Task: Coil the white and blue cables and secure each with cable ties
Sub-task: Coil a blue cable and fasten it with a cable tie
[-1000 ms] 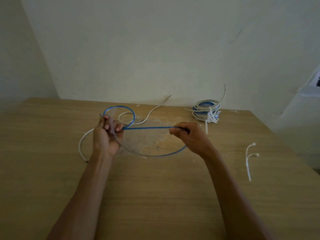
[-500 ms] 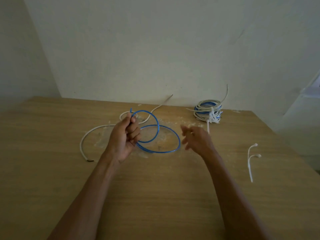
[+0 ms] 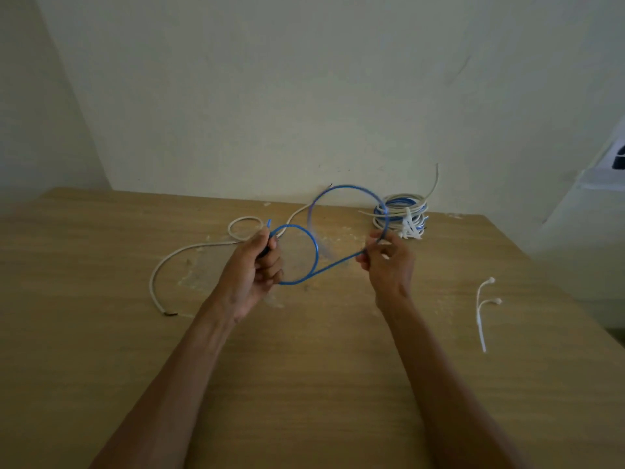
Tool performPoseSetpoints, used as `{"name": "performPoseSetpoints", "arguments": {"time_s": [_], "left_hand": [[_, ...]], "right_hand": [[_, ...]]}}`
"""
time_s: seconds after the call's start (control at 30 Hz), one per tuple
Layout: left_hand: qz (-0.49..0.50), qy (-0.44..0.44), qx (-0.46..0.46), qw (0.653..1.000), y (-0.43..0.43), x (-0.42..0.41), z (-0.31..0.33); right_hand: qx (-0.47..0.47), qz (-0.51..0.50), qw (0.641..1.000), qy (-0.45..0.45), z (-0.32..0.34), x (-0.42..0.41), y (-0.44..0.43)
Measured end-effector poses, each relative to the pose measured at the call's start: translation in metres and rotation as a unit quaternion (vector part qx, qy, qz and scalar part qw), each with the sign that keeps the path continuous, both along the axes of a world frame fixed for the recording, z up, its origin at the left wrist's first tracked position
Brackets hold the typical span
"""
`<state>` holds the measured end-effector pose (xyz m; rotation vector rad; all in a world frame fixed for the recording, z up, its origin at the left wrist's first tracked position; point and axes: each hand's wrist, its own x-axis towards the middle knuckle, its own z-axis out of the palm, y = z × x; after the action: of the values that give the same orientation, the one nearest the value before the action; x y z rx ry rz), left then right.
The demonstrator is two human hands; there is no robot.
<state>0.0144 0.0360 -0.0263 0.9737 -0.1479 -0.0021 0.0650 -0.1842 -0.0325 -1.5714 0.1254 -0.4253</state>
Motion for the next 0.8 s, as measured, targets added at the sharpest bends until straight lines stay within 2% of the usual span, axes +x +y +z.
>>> {"name": "performPoseSetpoints", "arguments": {"time_s": [0.07, 0.17, 0.23, 0.37, 0.47, 0.53, 0.6, 0.67, 0.73, 0.8], "left_hand": [[0.012, -0.002, 0.044, 0.999, -0.003, 0.001, -0.002], [0.013, 0.023, 0.054, 0.998, -0.006, 0.003, -0.007], [0.006, 0.037, 0.048, 0.998, -0.007, 0.002, -0.009], [-0.024, 0.058, -0.011, 0.998, -0.008, -0.001, -0.006], [-0.078, 0.052, -0.039, 0.995, -0.002, -0.005, -0.001], [-0.077, 0.057, -0.059, 0.994, 0.001, -0.005, 0.000], [-0.053, 0.054, -0.083, 0.994, 0.005, -0.003, 0.001], [-0.026, 0.051, -0.103, 0.993, 0.008, 0.001, 0.001], [-0.017, 0.051, -0.115, 0.992, 0.010, 0.003, 0.001], [-0.009, 0.058, -0.109, 0.992, 0.010, 0.005, -0.001]], "right_hand": [[-0.015, 0.024, 0.996, -0.084, 0.008, -0.008, 0.005], [-0.162, 0.074, 0.963, -0.200, 0.012, -0.021, 0.018], [-0.210, 0.083, 0.941, -0.252, 0.014, -0.029, 0.028], [-0.246, 0.087, 0.913, -0.314, 0.015, -0.037, 0.040], [-0.268, 0.111, 0.903, -0.317, 0.012, -0.038, 0.039], [-0.199, 0.083, 0.934, -0.285, 0.015, -0.037, 0.037], [-0.030, 0.036, 0.979, -0.200, 0.020, -0.029, 0.032], [0.091, -0.007, 0.988, -0.122, 0.019, -0.018, 0.021], [0.111, -0.007, 0.990, -0.081, 0.014, -0.010, 0.011], [0.105, 0.016, 0.990, -0.088, 0.012, -0.007, 0.009]]}}
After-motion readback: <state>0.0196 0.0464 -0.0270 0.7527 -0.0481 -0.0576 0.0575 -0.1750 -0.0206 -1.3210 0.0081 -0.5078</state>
